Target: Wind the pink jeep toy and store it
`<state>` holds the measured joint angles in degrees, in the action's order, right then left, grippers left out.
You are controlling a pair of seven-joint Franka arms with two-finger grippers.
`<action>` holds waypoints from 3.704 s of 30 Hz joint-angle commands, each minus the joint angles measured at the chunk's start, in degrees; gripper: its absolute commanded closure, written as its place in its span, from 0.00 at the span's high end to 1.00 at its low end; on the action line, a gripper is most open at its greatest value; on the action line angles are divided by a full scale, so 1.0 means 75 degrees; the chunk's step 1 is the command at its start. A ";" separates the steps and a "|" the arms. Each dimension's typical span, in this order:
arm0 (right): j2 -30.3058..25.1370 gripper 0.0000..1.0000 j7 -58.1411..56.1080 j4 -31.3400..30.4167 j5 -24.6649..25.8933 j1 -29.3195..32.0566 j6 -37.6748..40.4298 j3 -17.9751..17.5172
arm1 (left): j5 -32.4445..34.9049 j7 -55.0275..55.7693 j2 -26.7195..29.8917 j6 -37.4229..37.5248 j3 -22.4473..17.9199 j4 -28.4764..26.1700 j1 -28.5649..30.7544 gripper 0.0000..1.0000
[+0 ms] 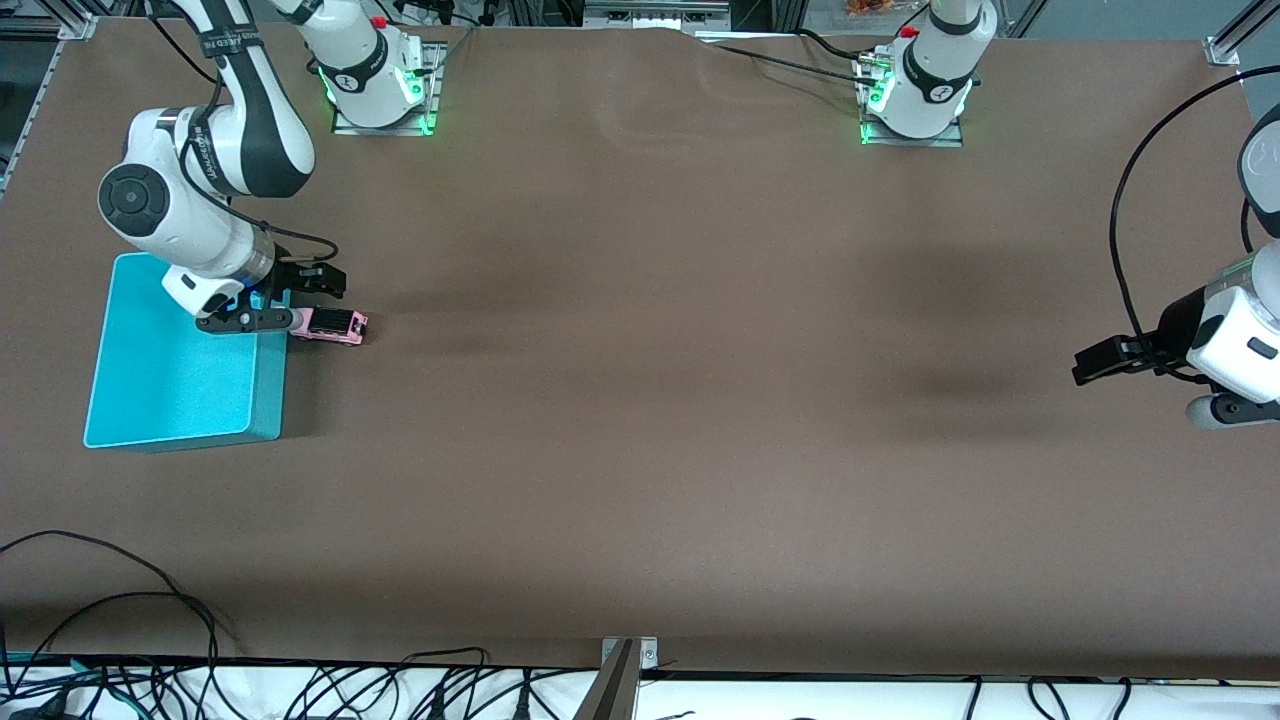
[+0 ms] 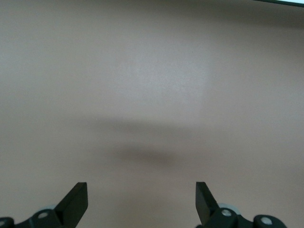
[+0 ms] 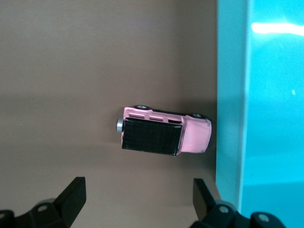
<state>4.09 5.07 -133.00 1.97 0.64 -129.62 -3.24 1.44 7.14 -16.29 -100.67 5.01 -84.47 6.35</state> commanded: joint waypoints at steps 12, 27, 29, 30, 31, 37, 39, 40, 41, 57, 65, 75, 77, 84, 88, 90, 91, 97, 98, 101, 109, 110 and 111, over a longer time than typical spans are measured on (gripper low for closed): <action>-0.0147 1.00 0.3764 -0.1520 -0.0075 0.0008 -0.1888 0.0033 | 0.0159 -0.0143 0.0063 0.0040 0.0035 -0.0069 0.0044 1.00; 0.0286 1.00 0.7408 -0.1544 0.0007 0.0020 -0.2908 0.0045 | 0.0159 -0.0143 0.0051 0.0040 0.0035 -0.0069 0.0056 1.00; 0.0403 1.00 0.7620 -0.1556 0.0007 0.0020 -0.3014 0.0045 | 0.0159 -0.0143 0.0051 0.0040 0.0035 -0.0069 0.0056 1.00; 0.0450 1.00 0.7679 -0.1556 0.0007 0.0031 -0.3037 0.0057 | 0.0159 -0.0143 0.0051 0.0040 0.0035 -0.0069 0.0056 1.00; 0.0509 1.00 0.7714 -0.1567 0.0007 0.0032 -0.3049 0.0068 | 0.0159 -0.0143 0.0051 0.0040 0.0035 -0.0069 0.0056 1.00; 0.0767 1.00 0.8615 -0.1567 0.0007 0.0043 -0.3458 0.0104 | 0.0159 -0.0143 0.0039 0.0040 0.0035 -0.0069 0.0056 1.00; 0.0849 1.00 0.9014 -0.1556 0.0007 0.0043 -0.3611 0.0115 | 0.0159 -0.0143 0.0039 0.0040 0.0035 -0.0069 0.0056 1.00; 0.0884 1.00 0.9120 -0.1556 0.0007 0.0043 -0.3681 0.0127 | 0.0159 -0.0143 0.0039 0.0040 0.0035 -0.0069 0.0056 1.00; 0.0896 1.00 0.9167 -0.1556 0.0007 0.0043 -0.3717 0.0139 | 0.0159 -0.0143 0.0039 0.0040 0.0035 -0.0069 0.0056 1.00; 0.0779 1.00 0.9238 -0.1509 0.0019 0.0043 -0.3717 0.0291 | 0.0159 -0.0143 0.0028 0.0040 0.0035 -0.0069 0.0056 1.00; 0.1013 1.00 0.9226 -0.1485 0.0123 0.0055 -0.3741 0.0467 | 0.0159 -0.0143 0.0028 0.0040 0.0035 -0.0069 0.0056 1.00; 0.1130 0.72 0.9261 -0.1485 0.0370 0.0055 -0.3799 0.0760 | 0.0159 -0.0143 0.0028 0.0040 0.0035 -0.0069 0.0056 1.00; 0.1107 0.44 0.9436 -0.1485 0.0370 0.0055 -0.3799 0.0760 | 0.0159 -0.0143 0.0039 0.0040 0.0035 -0.0069 0.0056 1.00; 0.0966 0.00 0.9531 -0.1333 0.0429 0.0043 -0.3776 0.0736 | 0.0159 -0.0143 0.0039 0.0040 0.0035 -0.0069 0.0056 1.00; 0.0896 0.00 0.9531 -0.1204 0.0417 0.0043 -0.3752 0.0690 | 0.0159 -0.0143 0.0039 0.0040 0.0035 -0.0069 0.0056 1.00; 0.0908 0.00 0.9508 -0.1053 0.0417 0.0043 -0.3752 0.0608 | 0.0159 -0.0143 0.0039 0.0040 0.0035 -0.0069 0.0056 1.00; 0.0908 0.00 0.9496 -0.0970 0.0394 0.0043 -0.3752 0.0515 | 0.0159 -0.0143 0.0039 0.0040 0.0035 -0.0069 0.0056 1.00; 0.0908 0.00 0.9472 -0.0513 0.0359 0.0043 -0.3647 0.0151 | 0.0159 -0.0143 0.0028 0.0040 0.0035 -0.0069 0.0067 1.00; 0.0908 0.00 0.9461 -0.0466 0.0358 0.0043 -0.3577 0.0081 | 0.0159 -0.0143 0.0028 0.0040 0.0035 -0.0069 0.0067 1.00; 0.0919 0.00 0.9437 -0.0209 0.0358 0.0043 -0.3284 -0.0072 | 0.0159 -0.0155 0.0028 0.0040 0.0035 -0.0069 0.0067 1.00; 0.0908 0.00 0.8818 0.0576 0.0359 0.0043 -0.2476 -0.0307 | 0.0159 -0.0143 0.0028 0.0040 0.0035 -0.0069 0.0067 1.00; 0.0931 0.00 0.8642 0.0751 0.0335 0.0043 -0.2371 -0.0307 | 0.0159 -0.0143 0.0028 0.0040 0.0035 -0.0069 0.0067 1.00; 0.0966 0.00 0.8536 0.0927 0.0323 0.0043 -0.2265 -0.0307 | 0.0159 -0.0143 0.0028 0.0028 0.0035 -0.0069 0.0067 1.00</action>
<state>11.94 73.16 -131.07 3.55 0.52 -151.50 -5.03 1.45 7.14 -16.41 -100.67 5.00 -84.57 6.48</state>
